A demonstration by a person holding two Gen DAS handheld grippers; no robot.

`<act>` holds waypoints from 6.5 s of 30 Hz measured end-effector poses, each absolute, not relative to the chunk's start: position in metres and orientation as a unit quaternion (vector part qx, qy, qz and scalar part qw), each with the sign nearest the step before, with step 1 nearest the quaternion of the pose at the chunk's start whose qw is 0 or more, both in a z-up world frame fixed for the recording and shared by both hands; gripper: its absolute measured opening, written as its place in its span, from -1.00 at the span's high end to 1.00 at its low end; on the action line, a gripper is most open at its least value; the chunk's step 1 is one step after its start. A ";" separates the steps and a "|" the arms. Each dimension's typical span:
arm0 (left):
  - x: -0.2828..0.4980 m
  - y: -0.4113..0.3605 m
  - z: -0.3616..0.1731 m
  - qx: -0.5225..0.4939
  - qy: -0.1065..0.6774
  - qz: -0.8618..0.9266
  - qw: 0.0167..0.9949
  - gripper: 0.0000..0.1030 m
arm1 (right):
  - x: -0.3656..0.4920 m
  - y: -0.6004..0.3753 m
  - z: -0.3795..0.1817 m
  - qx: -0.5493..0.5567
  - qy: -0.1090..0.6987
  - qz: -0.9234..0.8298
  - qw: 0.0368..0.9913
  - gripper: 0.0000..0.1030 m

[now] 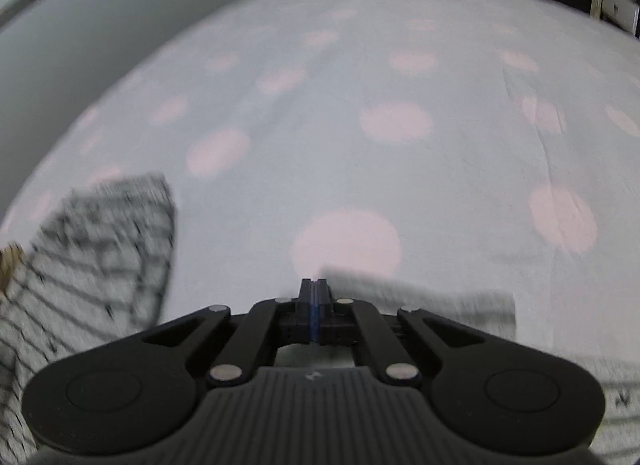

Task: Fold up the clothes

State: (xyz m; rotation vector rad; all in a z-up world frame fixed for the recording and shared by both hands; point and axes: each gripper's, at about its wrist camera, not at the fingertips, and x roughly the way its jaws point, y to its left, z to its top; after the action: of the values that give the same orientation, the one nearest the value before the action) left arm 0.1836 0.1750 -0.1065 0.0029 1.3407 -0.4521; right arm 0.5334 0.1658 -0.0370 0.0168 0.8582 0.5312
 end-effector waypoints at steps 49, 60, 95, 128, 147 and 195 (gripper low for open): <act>0.088 0.009 0.005 0.090 0.497 -0.190 0.842 0.71 | 0.089 -0.509 0.023 0.207 0.411 -0.129 0.878 0.16; 0.125 0.003 -0.029 0.125 0.529 -0.137 0.828 0.71 | 0.092 -0.648 -0.025 0.352 0.322 -0.249 0.843 0.13; 0.081 -0.021 0.007 0.087 0.466 -0.227 0.851 0.71 | 0.060 -0.363 0.077 0.273 0.291 0.103 0.911 0.87; 0.027 -0.107 -0.065 0.097 0.520 -0.332 0.781 0.71 | 0.028 -0.257 -0.027 0.047 0.470 0.204 0.857 0.16; 0.044 -0.086 -0.059 0.050 0.508 -0.282 0.812 0.27 | 0.032 -0.198 -0.026 0.072 0.449 0.338 0.824 0.35; 0.057 -0.063 -0.063 -0.010 0.519 -0.264 0.813 0.99 | 0.033 -0.293 -0.038 -0.061 0.533 0.157 0.829 1.00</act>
State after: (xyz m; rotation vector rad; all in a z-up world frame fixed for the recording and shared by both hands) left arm 0.0569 -0.0629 -0.0628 -0.0221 1.1083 -0.5641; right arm 0.0331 -0.2929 -0.0381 -0.1290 1.1314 0.3322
